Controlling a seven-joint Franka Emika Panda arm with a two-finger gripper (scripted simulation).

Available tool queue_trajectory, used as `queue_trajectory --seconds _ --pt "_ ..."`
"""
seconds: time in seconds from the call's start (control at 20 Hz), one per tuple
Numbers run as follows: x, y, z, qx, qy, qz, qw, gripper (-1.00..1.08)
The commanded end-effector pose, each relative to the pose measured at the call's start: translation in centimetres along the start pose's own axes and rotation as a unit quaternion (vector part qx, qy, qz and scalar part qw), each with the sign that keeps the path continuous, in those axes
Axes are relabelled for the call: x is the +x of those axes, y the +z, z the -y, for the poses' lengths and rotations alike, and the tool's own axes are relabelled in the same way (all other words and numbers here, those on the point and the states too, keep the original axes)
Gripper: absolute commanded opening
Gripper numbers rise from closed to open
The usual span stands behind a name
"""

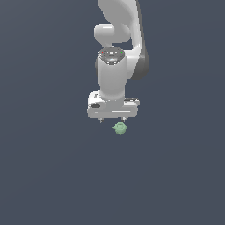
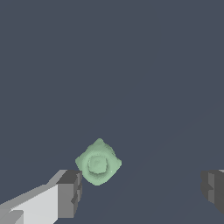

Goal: Pick up the object and move it to a goal position.

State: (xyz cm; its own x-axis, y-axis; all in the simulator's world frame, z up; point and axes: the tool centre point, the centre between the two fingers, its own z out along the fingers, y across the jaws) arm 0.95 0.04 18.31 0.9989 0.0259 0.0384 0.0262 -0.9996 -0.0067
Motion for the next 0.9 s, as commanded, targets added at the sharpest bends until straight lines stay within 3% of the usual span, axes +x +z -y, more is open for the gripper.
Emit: queue_trajectory --seconds 0.0,0.45,0.85 --pt "0.0 0.0 0.0 0.0 0.0 0.0 1.0 1.0" --pt "-1.0 0.8 -1.1 0.008 0.008 0.02 0.9997 1.0" --pt "-1.0 1.0 -1.0 0.007 -0.001 0.02 0.9998 1.0"
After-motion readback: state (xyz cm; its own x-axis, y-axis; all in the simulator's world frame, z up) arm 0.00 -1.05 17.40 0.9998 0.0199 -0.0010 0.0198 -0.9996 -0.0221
